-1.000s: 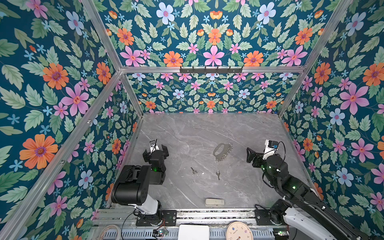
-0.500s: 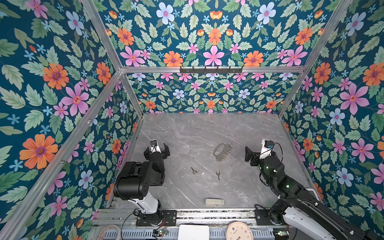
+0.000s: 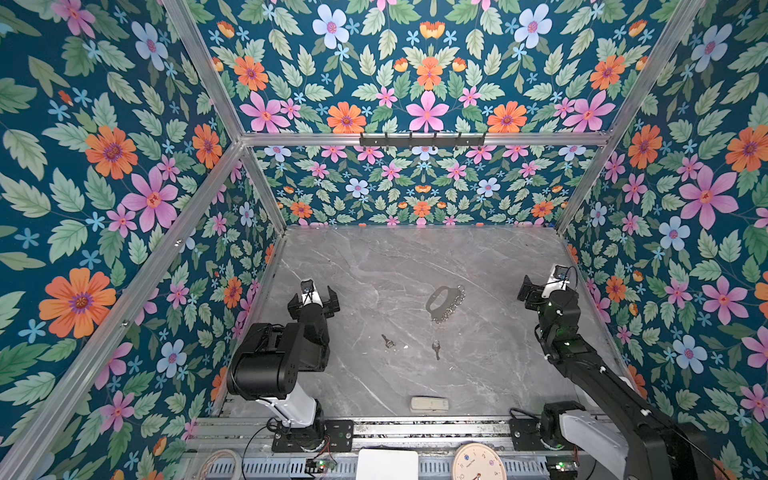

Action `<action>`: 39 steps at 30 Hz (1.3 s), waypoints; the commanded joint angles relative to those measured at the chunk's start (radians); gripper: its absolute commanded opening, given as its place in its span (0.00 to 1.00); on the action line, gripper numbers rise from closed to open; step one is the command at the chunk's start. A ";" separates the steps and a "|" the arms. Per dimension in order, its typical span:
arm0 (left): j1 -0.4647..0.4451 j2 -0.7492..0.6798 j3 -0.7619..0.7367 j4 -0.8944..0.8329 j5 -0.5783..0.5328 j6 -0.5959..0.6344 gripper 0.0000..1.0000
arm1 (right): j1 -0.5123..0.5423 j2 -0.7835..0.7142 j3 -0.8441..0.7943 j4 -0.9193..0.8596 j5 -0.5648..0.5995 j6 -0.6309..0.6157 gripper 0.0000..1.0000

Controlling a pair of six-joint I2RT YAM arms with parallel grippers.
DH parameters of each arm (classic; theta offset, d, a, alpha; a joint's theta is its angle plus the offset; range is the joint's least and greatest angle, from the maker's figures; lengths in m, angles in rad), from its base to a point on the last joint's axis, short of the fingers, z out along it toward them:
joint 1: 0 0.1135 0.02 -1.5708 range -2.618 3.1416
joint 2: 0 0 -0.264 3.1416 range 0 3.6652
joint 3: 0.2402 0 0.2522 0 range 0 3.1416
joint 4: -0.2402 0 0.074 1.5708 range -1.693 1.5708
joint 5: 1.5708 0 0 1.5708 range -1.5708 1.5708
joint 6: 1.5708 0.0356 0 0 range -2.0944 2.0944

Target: Remove the keys from the keyring

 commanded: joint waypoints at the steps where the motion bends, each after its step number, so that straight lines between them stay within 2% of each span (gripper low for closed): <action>1: 0.002 -0.001 0.000 0.037 0.005 0.006 1.00 | -0.049 0.122 -0.022 0.125 -0.067 0.003 0.99; 3: 0.001 -0.001 0.000 0.037 0.004 0.006 1.00 | -0.056 0.198 0.017 0.068 -0.110 0.012 0.99; 8: 0.002 -0.001 0.001 0.037 0.004 0.006 1.00 | -0.056 0.363 -0.071 0.367 -0.106 0.013 0.99; 11: 0.002 0.000 0.001 0.038 0.005 0.006 1.00 | -0.054 0.359 -0.068 0.339 -0.136 0.008 0.99; 15: 0.001 0.000 0.000 0.038 0.004 0.006 1.00 | -0.054 0.412 -0.103 0.471 -0.166 -0.018 0.99; 17: 0.002 0.000 0.001 0.037 0.004 0.006 1.00 | -0.054 0.393 -0.092 0.411 -0.170 -0.011 0.99; 18: 0.002 0.000 0.001 0.038 0.004 0.006 1.00 | -0.054 0.408 -0.098 0.454 -0.167 -0.013 0.99; 20: 0.002 0.000 0.001 0.037 0.005 0.005 1.00 | -0.054 0.392 -0.091 0.406 -0.170 -0.007 0.99; 39: 0.001 0.000 0.001 0.037 0.004 0.006 1.00 | -0.054 0.395 -0.093 0.424 -0.168 -0.014 0.99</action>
